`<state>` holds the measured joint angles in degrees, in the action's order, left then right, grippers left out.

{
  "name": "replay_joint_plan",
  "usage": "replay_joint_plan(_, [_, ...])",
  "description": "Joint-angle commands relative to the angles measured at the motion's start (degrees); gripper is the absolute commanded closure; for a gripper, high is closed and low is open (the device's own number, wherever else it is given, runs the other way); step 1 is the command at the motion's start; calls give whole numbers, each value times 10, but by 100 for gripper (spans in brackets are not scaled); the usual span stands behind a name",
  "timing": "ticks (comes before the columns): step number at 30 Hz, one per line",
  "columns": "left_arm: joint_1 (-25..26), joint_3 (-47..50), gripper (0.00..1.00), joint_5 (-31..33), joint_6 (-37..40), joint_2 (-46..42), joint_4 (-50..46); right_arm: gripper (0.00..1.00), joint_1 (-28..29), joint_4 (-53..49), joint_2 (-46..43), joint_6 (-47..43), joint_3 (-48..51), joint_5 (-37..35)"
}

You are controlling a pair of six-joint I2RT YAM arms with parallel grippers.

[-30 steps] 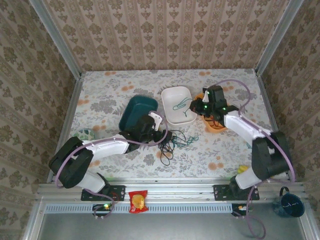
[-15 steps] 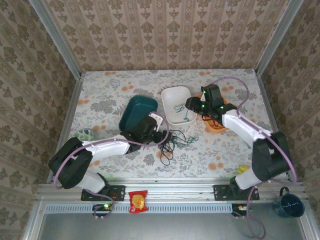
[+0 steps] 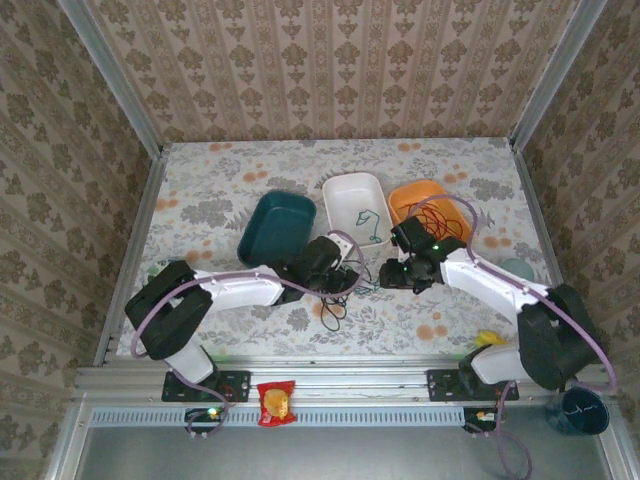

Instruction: Untangle the cables

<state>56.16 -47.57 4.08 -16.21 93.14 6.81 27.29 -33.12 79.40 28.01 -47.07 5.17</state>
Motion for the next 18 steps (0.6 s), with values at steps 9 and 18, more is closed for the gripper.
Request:
replay_joint_plan(9, [15,-34,41,40,23,42,-45,64,3,21,91,-37,-39,61])
replay_joint_plan(18, [21,-35,56,25,19,71,-45,67,3,48,96,-31,-48,66])
